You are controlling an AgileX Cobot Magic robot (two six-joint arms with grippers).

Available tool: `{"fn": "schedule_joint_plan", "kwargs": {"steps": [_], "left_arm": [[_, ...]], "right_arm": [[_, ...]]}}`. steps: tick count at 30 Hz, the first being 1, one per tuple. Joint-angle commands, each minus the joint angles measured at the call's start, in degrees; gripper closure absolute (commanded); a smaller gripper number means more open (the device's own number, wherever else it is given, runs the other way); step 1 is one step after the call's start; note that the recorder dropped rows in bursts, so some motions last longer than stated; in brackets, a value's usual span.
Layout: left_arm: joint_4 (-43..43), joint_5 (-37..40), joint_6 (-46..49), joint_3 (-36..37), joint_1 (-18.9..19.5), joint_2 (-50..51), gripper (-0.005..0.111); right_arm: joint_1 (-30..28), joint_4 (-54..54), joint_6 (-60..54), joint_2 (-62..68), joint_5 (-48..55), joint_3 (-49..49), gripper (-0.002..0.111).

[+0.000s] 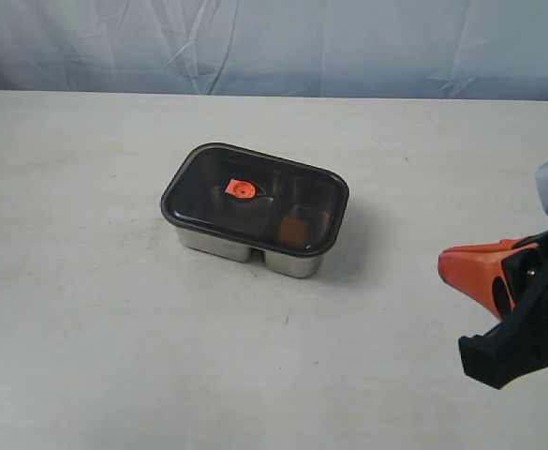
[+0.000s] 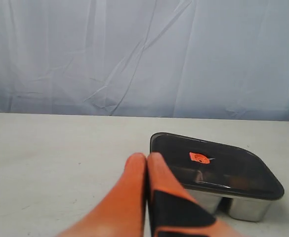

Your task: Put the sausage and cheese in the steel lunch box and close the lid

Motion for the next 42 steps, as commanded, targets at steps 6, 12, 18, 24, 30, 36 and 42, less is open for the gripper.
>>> {"fn": "schedule_joint_plan", "kwargs": {"steps": [6, 12, 18, 24, 30, 36, 42], "left_arm": [[-1.38, 2.42, 0.02, 0.33, 0.65, -0.75, 0.107], [11.51, 0.44, -4.39, 0.33, 0.65, -0.75, 0.107], [41.8, 3.85, -36.08, 0.33, 0.65, -0.75, 0.107], [57.51, 4.44, -48.7, 0.33, 0.65, -0.75, 0.107], [61.31, 6.48, -55.37, 0.33, 5.9, -0.75, 0.107], [62.32, 6.48, -55.66, 0.33, 10.4, -0.75, 0.107], [63.41, 6.6, -55.55, 0.33, 10.93, -0.75, 0.107]], "right_arm": [[0.15, -0.22, -0.05, -0.36, -0.7, 0.3, 0.109], [0.15, -0.34, -0.05, -0.36, -0.69, 0.3, 0.109], [0.15, -0.34, -0.05, -0.36, -0.69, 0.3, 0.109], [0.15, -0.34, -0.05, -0.46, -0.69, 0.3, 0.109], [-5.58, -0.06, -0.05, -9.79, -1.73, 2.12, 0.109], [-19.23, 1.79, -0.05, -26.95, -14.31, 13.92, 0.109], [-30.77, 1.95, -0.05, -41.04, -14.91, 24.41, 0.109]]}}
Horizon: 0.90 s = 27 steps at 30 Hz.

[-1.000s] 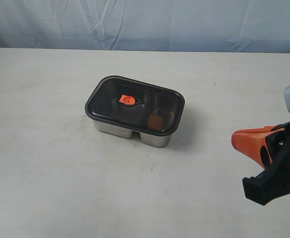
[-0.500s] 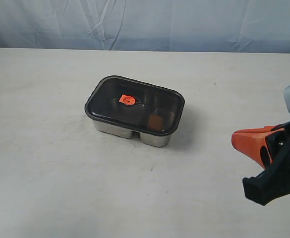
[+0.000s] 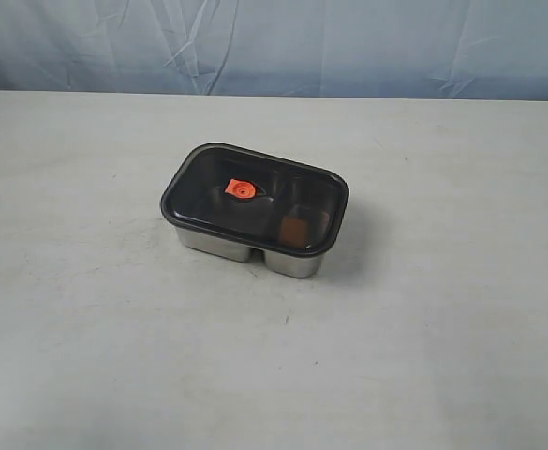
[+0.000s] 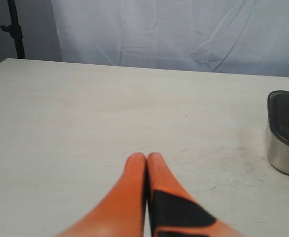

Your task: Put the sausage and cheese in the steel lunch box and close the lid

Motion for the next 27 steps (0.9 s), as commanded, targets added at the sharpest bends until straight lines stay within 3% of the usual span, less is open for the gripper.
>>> {"fn": "schedule_joint_plan", "kwargs": {"steps": [1, 10, 27], "left_arm": [[0.56, 0.12, -0.26, 0.24, 0.2, -0.31, 0.107], [0.77, -0.15, 0.08, 0.24, 0.2, -0.31, 0.107], [0.77, -0.15, -0.03, 0.24, 0.2, -0.31, 0.107]], "right_arm": [[-7.08, 0.34, -0.05, -7.4, -1.29, 6.87, 0.109], [-15.53, 0.11, -0.54, -7.4, 1.2, 9.48, 0.109], [-16.19, 0.63, -0.54, -7.4, 2.61, 9.48, 0.109]]}}
